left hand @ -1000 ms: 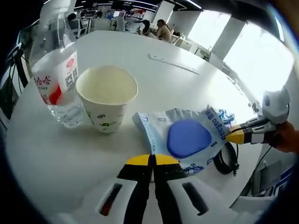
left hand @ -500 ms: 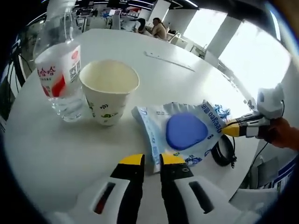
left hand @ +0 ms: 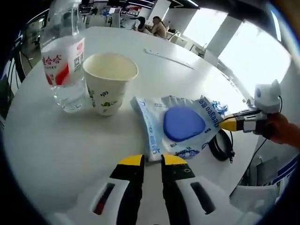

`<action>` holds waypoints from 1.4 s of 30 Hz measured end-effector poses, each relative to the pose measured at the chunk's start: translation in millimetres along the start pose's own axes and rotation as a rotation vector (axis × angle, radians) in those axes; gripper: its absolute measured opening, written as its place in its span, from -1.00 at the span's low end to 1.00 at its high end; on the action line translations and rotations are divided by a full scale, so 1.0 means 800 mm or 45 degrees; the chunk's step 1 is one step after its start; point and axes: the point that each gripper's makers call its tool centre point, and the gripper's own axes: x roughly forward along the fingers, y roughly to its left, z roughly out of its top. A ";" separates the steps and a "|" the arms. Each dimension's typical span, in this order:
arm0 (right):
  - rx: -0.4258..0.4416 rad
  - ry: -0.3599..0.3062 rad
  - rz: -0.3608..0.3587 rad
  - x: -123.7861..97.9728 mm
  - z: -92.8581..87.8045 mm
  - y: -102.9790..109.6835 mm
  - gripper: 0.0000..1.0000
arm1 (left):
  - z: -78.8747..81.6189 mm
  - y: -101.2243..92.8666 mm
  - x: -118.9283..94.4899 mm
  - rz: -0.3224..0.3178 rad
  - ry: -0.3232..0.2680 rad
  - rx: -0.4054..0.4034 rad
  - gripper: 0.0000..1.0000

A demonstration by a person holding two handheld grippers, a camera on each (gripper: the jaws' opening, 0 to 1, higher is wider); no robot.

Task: Arrange the tabletop items into an orderly group along one side of the table until the central work area is clear of visible clutter.

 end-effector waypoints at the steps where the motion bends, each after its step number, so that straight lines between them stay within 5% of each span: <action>1: 0.002 0.000 0.000 0.000 0.000 0.000 -1.00 | -0.001 0.001 0.001 0.005 0.003 -0.002 -0.80; 8: 0.015 0.000 0.000 0.000 -0.001 0.001 -1.00 | -0.001 0.005 0.002 0.029 -0.001 -0.049 -1.00; 26: 0.009 -0.040 -0.029 0.010 0.032 -0.012 -1.00 | 0.052 0.017 0.011 0.077 -0.144 -0.179 -1.00; 42: 0.045 -0.036 -0.039 0.026 0.038 -0.015 -0.99 | 0.063 0.029 0.017 0.131 -0.158 -0.224 -0.99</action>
